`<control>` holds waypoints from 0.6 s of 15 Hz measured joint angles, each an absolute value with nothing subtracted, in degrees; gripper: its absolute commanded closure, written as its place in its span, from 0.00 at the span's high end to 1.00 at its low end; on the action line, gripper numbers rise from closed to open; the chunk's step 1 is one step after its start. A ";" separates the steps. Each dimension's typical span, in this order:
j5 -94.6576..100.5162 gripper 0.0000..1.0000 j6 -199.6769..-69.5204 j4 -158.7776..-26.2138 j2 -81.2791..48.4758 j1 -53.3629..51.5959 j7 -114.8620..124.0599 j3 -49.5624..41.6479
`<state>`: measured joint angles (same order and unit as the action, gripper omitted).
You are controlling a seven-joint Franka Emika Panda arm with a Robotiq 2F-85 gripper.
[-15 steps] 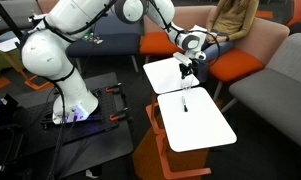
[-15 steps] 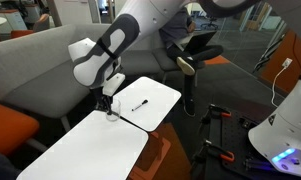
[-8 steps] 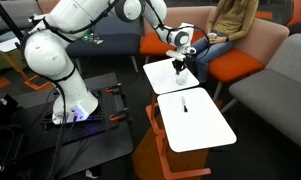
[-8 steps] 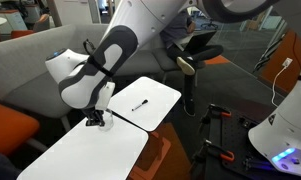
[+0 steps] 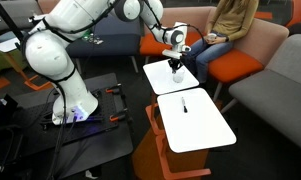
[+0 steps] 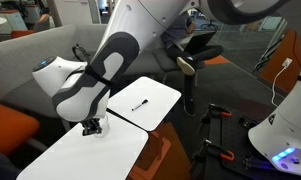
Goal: Move the glass to the left coffee table
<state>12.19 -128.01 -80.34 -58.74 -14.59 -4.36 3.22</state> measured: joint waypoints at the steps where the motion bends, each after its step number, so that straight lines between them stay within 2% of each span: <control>1: 12.43 0.44 -128.34 -80.61 -58.84 -14.56 -4.36 3.21; 7: 12.31 0.89 -130.49 -82.09 -57.81 -13.88 -4.40 4.02; 9: 12.25 1.00 -131.37 -83.60 -55.49 -13.61 -4.39 4.37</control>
<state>12.25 -131.37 -83.60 -55.49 -13.61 -4.39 4.37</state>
